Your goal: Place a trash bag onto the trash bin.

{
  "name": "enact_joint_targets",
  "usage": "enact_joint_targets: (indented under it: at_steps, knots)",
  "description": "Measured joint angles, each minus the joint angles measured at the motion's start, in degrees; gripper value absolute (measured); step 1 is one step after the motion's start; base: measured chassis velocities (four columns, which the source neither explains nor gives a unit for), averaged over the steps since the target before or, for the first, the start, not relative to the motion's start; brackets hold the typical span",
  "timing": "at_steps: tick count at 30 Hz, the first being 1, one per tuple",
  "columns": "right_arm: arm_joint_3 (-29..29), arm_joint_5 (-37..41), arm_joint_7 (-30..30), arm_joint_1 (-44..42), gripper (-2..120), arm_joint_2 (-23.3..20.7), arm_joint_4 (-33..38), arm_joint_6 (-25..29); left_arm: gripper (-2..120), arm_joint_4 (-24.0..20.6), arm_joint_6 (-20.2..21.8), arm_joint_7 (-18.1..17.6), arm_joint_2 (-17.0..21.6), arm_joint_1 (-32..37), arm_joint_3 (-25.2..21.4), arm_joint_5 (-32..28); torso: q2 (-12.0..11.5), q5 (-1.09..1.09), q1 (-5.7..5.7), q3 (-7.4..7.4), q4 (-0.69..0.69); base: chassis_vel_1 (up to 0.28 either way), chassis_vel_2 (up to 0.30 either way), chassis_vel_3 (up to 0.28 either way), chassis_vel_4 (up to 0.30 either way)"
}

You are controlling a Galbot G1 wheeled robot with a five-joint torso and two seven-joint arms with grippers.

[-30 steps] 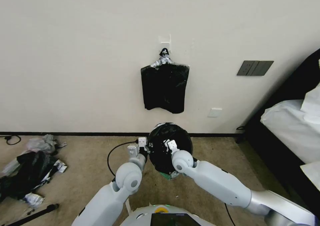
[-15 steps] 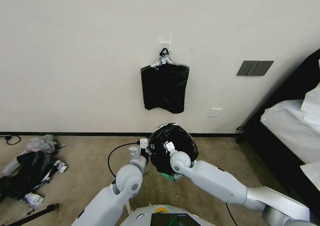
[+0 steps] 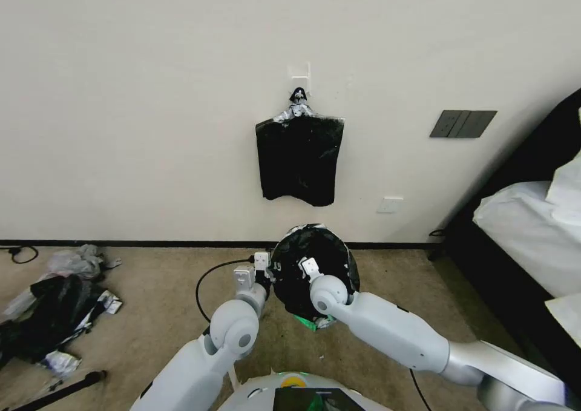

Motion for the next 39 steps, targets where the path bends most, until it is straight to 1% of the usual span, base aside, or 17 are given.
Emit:
enact_joint_targets:
  at_steps: [4,7,9,13,16,19,20,21,23,25,26,27,29,30,32,35,39]
  knots:
    - [1.7,0.8,0.0,-0.7,0,-1.5,2.7,0.0,1,0.9,0.0,0.0,0.0,-0.4,-0.5,0.0,0.0,0.00,0.00,0.00,0.00,0.000,0.000,0.000,0.000]
    - [2.9,2.1,-0.2,-1.2,7,-2.9,5.2,0.0,1,1.7,0.0,0.0,0.0,-0.8,-1.0,-0.3,0.0,0.01,0.00,0.00,0.01,0.000,0.000,0.000,0.000]
    - [5.5,2.7,-1.8,-2.6,18,-5.1,9.5,0.0,1,2.9,0.7,-0.5,-0.1,-1.4,-1.3,-1.5,0.0,0.01,0.00,0.00,0.01,0.000,0.000,0.000,0.000]
    - [8.5,2.7,-4.1,-5.0,28,-7.4,14.2,0.0,1,3.8,1.2,-1.2,-0.3,-1.7,-1.4,-2.8,0.0,0.00,0.00,0.00,0.00,0.000,0.000,0.000,0.000]
    - [14.0,2.0,-8.8,-9.9,43,-10.7,20.8,0.1,1,5.1,1.5,-1.9,-0.7,-2.0,-1.4,-4.3,0.0,-0.01,0.00,0.00,0.00,0.000,0.000,0.000,0.000]
    - [17.0,0.7,-11.4,-13.2,52,-12.3,23.9,0.1,1,5.9,1.7,-2.0,-0.8,-2.1,-1.4,-4.8,0.0,0.02,0.00,0.00,0.00,0.000,0.000,0.000,0.000]
    - [19.2,-0.8,-13.2,-15.7,58,-13.5,26.1,0.2,1,6.5,1.9,-2.3,-1.0,-2.2,-1.4,-5.6,0.0,0.01,0.00,0.00,0.01,0.000,0.000,0.000,0.000]
    - [19.2,-0.8,-13.2,-15.7,58,-13.5,26.1,0.2,1,6.5,1.9,-2.3,-1.0,-2.2,-1.4,-5.6,0.0,0.01,0.00,0.00,0.01,0.000,0.000,0.000,0.000]
    - [21.8,-2.8,-14.4,-18.7,68,-14.6,28.5,0.4,1,7.3,2.3,-3.1,-1.4,-2.3,-1.5,-7.3,0.0,0.00,0.00,-0.01,-0.01,0.000,0.000,0.000,0.000]
    - [22.7,-3.3,-14.6,-19.6,70,-14.9,29.2,0.6,1,7.6,2.4,-3.4,-1.5,-2.3,-1.6,-8.0,0.0,0.01,0.00,0.00,-0.01,0.000,0.000,0.000,0.000]
    - [26.5,-4.7,-14.8,-22.7,80,-15.2,31.1,1.9,1,8.4,3.0,-4.6,-1.7,-2.3,-2.0,-10.3,0.0,0.00,0.00,-0.01,0.00,0.000,0.000,0.000,0.000]
    - [26.5,-4.7,-14.8,-22.7,80,-15.2,31.1,1.9,1,8.4,3.0,-4.6,-1.7,-2.3,-2.0,-10.3,0.0,0.00,0.00,-0.01,0.00,0.000,0.000,0.000,0.000]
    - [32.2,-7.0,-15.4,-26.8,90,-14.3,32.7,3.5,1,9.3,3.5,-5.5,-1.8,-2.1,-2.6,-12.6,0.0,0.00,0.00,0.00,0.00,0.000,0.000,0.000,0.000]
    - [32.2,-7.0,-15.4,-26.8,90,-14.3,32.7,3.5,1,9.3,3.5,-5.5,-1.8,-2.1,-2.6,-12.6,0.0,0.00,0.00,0.00,0.00,0.000,0.000,0.000,0.000]
    - [36.7,-10.9,-17.0,-31.3,99,-12.2,33.7,4.9,1,10.3,3.9,-5.9,-1.9,-1.9,-3.2,-14.2,0.0,0.01,0.00,0.00,0.01,0.000,0.000,0.000,0.000]
    - [40.5,-14.8,-18.5,-36.5,100,-9.4,34.8,6.0,1,11.3,4.3,-5.8,-2.0,-1.8,-3.6,-15.4,0.0,0.00,0.00,-0.01,0.00,0.000,0.000,0.000,0.000]
    - [42.1,-18.8,-20.0,-41.7,100,-6.6,35.3,6.8,1,12.9,4.5,-4.8,-2.1,-1.8,-3.6,-15.6,0.0,0.00,0.00,0.00,-0.01,0.000,0.000,0.000,0.000]
